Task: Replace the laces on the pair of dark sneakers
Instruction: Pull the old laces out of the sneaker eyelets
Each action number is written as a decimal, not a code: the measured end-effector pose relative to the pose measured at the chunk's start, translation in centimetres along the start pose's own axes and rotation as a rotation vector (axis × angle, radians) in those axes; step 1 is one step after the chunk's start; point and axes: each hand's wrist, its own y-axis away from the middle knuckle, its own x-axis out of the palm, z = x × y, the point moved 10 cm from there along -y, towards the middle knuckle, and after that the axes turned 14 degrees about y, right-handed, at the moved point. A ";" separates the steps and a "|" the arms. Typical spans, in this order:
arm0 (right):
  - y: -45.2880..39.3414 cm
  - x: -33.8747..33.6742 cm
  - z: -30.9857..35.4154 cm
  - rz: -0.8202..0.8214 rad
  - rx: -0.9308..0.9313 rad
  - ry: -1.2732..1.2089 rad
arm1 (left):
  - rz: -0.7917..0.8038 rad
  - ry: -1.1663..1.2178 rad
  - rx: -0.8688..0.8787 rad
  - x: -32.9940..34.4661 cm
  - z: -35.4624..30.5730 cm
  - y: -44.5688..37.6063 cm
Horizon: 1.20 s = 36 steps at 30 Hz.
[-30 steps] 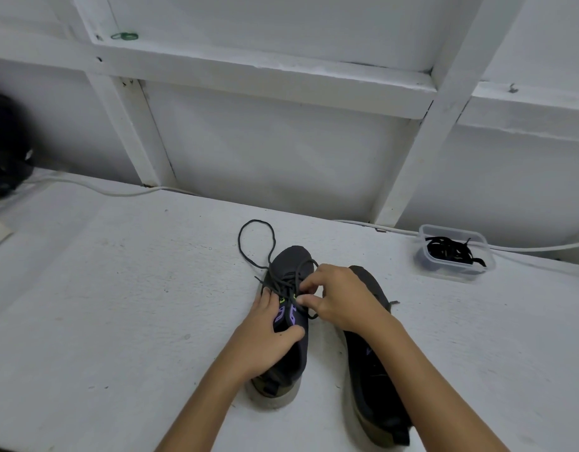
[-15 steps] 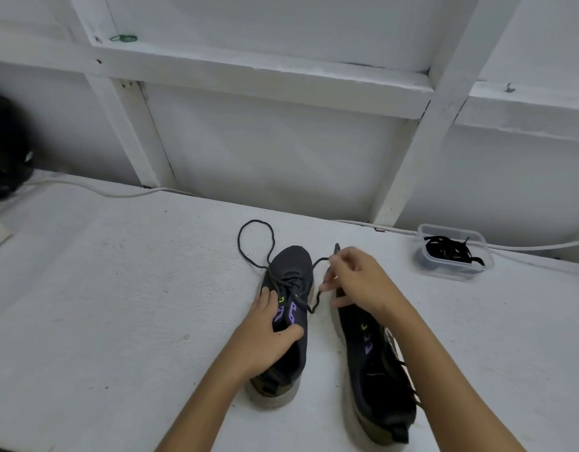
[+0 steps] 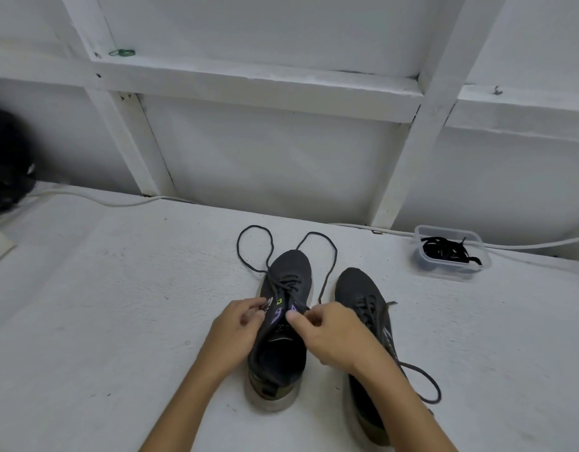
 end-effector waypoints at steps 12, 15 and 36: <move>-1.1 0.5 1.6 -0.007 -0.002 -0.145 | -0.151 0.029 0.112 -0.3 -0.2 0.2; -1.3 1.1 1.6 -0.024 0.019 -0.098 | -0.145 0.001 0.201 0.0 -2.1 -0.8; -2.1 2.4 2.0 -0.068 0.066 0.119 | 0.100 -0.149 -0.053 0.1 -3.8 -6.7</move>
